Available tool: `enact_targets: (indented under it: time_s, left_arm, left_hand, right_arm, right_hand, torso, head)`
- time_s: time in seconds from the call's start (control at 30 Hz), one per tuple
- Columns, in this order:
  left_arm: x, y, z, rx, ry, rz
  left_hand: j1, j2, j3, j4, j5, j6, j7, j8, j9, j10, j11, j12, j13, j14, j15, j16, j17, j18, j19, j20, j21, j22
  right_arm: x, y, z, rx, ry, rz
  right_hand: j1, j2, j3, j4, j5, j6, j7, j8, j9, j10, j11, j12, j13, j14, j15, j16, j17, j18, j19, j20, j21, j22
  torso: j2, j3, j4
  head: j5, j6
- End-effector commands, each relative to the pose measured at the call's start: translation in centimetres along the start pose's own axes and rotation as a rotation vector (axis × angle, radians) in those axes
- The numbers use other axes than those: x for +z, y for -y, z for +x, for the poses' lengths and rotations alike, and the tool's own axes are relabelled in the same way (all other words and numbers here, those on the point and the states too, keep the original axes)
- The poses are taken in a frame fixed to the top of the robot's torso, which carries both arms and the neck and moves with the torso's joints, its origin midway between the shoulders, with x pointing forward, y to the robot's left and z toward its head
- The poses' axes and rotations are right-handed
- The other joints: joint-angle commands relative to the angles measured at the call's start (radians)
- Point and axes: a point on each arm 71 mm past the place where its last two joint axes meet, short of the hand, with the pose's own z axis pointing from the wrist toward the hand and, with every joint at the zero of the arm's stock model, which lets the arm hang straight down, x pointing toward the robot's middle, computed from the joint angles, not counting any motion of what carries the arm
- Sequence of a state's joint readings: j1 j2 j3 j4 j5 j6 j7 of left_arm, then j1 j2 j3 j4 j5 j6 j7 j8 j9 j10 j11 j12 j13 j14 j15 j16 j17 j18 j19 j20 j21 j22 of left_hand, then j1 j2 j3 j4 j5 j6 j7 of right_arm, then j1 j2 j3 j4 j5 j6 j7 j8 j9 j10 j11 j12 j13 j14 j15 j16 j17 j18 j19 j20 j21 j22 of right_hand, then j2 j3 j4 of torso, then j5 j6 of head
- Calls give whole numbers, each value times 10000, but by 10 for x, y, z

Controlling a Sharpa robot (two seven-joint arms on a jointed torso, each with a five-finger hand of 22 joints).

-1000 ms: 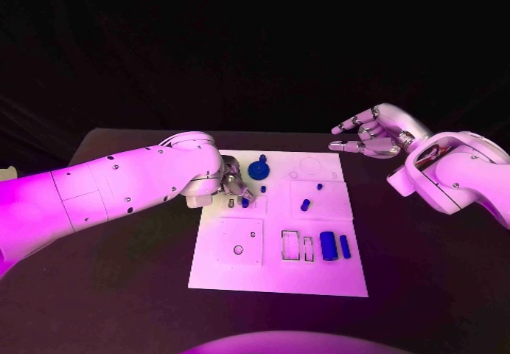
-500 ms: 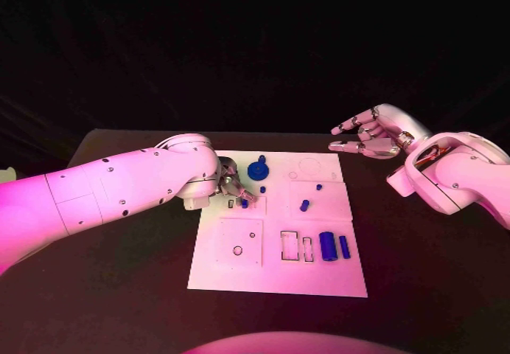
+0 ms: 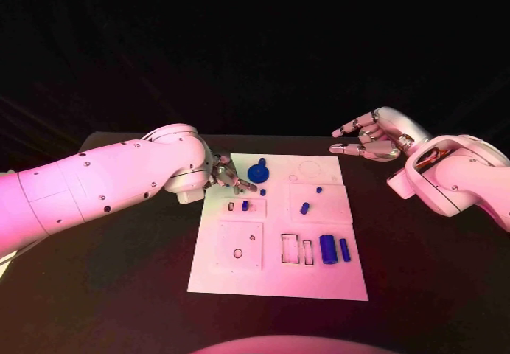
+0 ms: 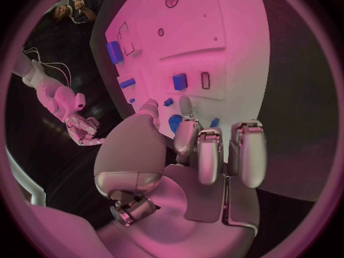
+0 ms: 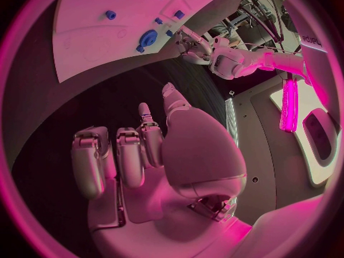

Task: Assemble the parts on the task board

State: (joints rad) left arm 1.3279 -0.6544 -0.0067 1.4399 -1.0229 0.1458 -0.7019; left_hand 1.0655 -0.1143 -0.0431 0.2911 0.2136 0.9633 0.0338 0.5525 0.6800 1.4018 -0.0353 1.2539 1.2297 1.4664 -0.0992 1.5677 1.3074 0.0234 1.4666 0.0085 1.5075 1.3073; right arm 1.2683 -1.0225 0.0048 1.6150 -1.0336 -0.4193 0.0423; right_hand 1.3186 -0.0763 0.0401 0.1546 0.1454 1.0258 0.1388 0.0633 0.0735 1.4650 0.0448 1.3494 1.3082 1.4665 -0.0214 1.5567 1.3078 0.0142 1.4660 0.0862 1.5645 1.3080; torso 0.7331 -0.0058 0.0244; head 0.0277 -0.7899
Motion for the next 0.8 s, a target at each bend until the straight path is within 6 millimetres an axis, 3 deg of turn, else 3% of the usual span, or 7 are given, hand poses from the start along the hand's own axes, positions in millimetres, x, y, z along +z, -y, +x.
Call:
enact_targets:
  time_s: [0.03,0.17,0.3,0.4,0.63,0.8]
  left_arm:
    - [-6,-2,-7,1,-308,-256]
    - [-12,-6,-32,448,-503,-428]
    - [-10,-11,-55,527,-345,-697]
    - [-4,-14,-66,575,-207,-890]
    - [14,-16,-73,786,-139,-1223]
    - [25,-20,-72,897,-99,-1419]
  left_hand:
    - [419,54,14,-15,-15,-263,128,-280,-220,-178,98,-189,-194,1044,132,31,2634,51,530,122,-125,1420]
    - [790,228,86,5,-31,-434,340,-753,-755,-505,273,-592,-612,1044,286,31,2634,139,362,285,-391,1037]
    - [845,269,69,-1,-34,-412,361,-845,-898,-542,308,-624,-648,1044,319,31,2634,146,354,309,-412,1016]
    - [768,305,-32,11,-53,-361,372,-899,-1012,-538,322,-604,-638,1044,335,31,2634,141,367,331,-400,1042]
    - [663,420,-147,21,-77,-269,368,-939,-1144,-516,322,-570,-623,1044,341,31,2634,139,378,345,-394,1059]
    - [638,497,-189,14,-101,-213,358,-949,-1206,-490,315,-534,-598,1044,338,31,2634,126,404,346,-359,1115]
  right_arm:
    - [0,0,1,9,-125,-56]
    - [1,1,1,11,-128,-32]
    - [1,1,2,10,-123,-18]
    - [2,1,2,16,-128,-33]
    - [3,0,3,30,-157,-66]
    - [3,0,4,34,-168,-71]
  right_hand:
    - [-3,51,-67,-17,46,8,-23,36,15,280,59,-50,1581,967,16,-48,2328,-142,1048,25,63,2628]
    - [-3,51,-67,-17,46,8,-23,36,15,280,59,-50,1581,967,16,-48,2328,-142,1048,25,63,2628]
    - [-3,51,-67,-17,46,8,-23,36,15,280,59,-50,1581,967,16,-48,2328,-142,1048,25,63,2628]
    - [-3,51,-67,-17,46,8,-23,36,15,280,59,-50,1581,967,16,-48,2328,-142,1048,25,63,2628]
    - [-20,58,-102,6,54,5,-23,36,15,285,58,-37,1586,968,16,-47,2331,-142,1048,24,63,2628]
    - [-17,63,-105,7,59,4,-24,36,15,287,58,-34,1587,969,16,-46,2332,-142,1048,24,63,2628]
  torso:
    - [15,1,-7]
    - [12,10,13]
    - [9,20,28]
    - [11,3,16]
    - [31,-21,-3]
    - [21,-14,-5]
  head:
    - [-4,64]
    - [7,91]
    - [30,124]
    - [68,152]
    - [103,170]
    - [97,147]
